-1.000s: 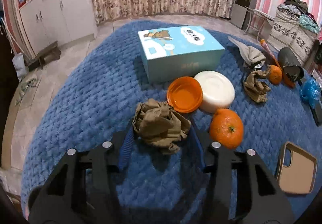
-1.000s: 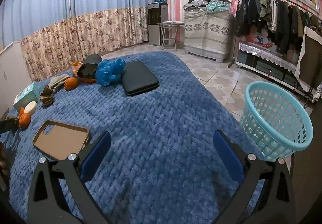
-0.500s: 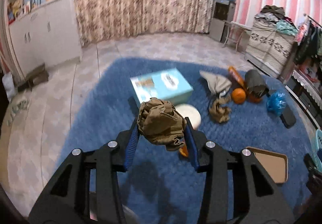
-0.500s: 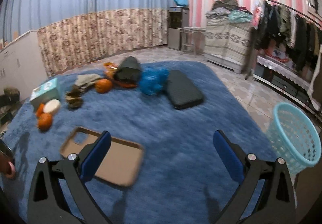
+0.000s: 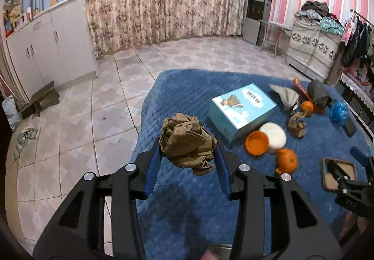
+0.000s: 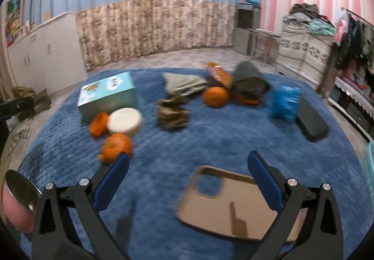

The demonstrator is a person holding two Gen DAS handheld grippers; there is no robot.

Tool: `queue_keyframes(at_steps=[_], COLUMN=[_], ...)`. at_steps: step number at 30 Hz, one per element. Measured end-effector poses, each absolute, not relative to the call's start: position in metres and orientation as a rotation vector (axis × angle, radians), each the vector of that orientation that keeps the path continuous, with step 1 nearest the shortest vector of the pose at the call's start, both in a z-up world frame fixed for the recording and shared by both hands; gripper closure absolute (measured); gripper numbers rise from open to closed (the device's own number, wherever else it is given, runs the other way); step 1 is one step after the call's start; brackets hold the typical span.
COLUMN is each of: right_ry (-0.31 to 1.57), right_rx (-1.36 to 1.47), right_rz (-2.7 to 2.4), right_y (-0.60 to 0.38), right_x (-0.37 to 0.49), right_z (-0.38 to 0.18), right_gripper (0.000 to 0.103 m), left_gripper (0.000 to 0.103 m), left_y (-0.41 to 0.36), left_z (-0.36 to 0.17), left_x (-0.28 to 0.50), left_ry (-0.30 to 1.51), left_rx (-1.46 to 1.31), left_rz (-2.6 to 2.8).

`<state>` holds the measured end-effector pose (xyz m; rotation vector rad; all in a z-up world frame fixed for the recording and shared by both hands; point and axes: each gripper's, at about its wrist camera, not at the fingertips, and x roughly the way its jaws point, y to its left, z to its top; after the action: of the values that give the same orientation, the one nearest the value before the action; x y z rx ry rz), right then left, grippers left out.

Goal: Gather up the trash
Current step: 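Lift the brown cloth with the left gripper while the right gripper grasps an orange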

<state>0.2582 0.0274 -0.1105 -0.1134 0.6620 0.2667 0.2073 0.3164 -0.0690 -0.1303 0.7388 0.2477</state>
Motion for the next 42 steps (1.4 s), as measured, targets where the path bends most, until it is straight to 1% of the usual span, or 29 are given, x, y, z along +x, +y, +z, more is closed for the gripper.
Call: queue_keyframes(at_steps=[6,8,10,11,12,13,14,15,18,20,27,32,36,42], right_ry=[0.718,0.739,0.765,0.781,0.793,0.801,0.807,0.805,0.76,0.733,0.673,0.627,0.598,0.554], right_rx=[-0.168,-0.164,-0.16,-0.152,-0.145,-0.141,-0.143,-0.145,-0.152,-0.144,-0.071,-0.053,-0.036,-0.031], right_rz=[0.335,0.358,0.378,0.399,0.422,0.448,0.48,0.495,0.514,0.514,0.419,0.308,0.223,0.093], right_y=[0.073,0.082,0.087,0.09,0.092,0.094,0.098,0.099,0.095,0.082,-0.001,-0.077,-0.138,-0.218], right_x=[0.27,0.274,0.279,0.281,0.281,0.281,0.281,0.28,0.27,0.265,0.255,0.245,0.231,0.214], right_z=[-0.128,-0.132,-0.136,-0.139,-0.141,-0.143,-0.144,-0.143,-0.133,-0.125,-0.091,-0.065,-0.047,-0.029], right_gripper=[0.006,0.012,0.025,0.027,0.034,0.047,0.055,0.065,0.068,0.069,0.069,0.069,0.069,0.069], left_gripper=[0.061,0.061,0.061,0.061,0.061,0.061,0.061,0.061,0.061,0.061,0.061,0.061,0.061,0.061], left_y=[0.326,0.328,0.331,0.332,0.333,0.332,0.333,0.332,0.321,0.31,0.26,0.206,0.147,0.062], left_z=[-0.076,-0.08,-0.083,-0.083,-0.082,-0.081,-0.081,-0.08,-0.072,-0.064,-0.035,-0.022,-0.016,-0.021], left_x=[0.214,0.218,0.222,0.223,0.223,0.224,0.224,0.224,0.226,0.225,0.224,0.226,0.23,0.241], left_ry=[0.743,0.748,0.761,0.763,0.763,0.761,0.76,0.758,0.745,0.731,0.679,0.654,0.622,0.626], left_rx=[-0.141,-0.127,-0.14,-0.142,-0.14,-0.137,-0.137,-0.134,-0.11,-0.095,-0.073,-0.075,-0.043,-0.035], left_rz=[0.208,0.216,0.216,0.217,0.219,0.219,0.217,0.217,0.214,0.208,0.165,0.102,0.033,-0.091])
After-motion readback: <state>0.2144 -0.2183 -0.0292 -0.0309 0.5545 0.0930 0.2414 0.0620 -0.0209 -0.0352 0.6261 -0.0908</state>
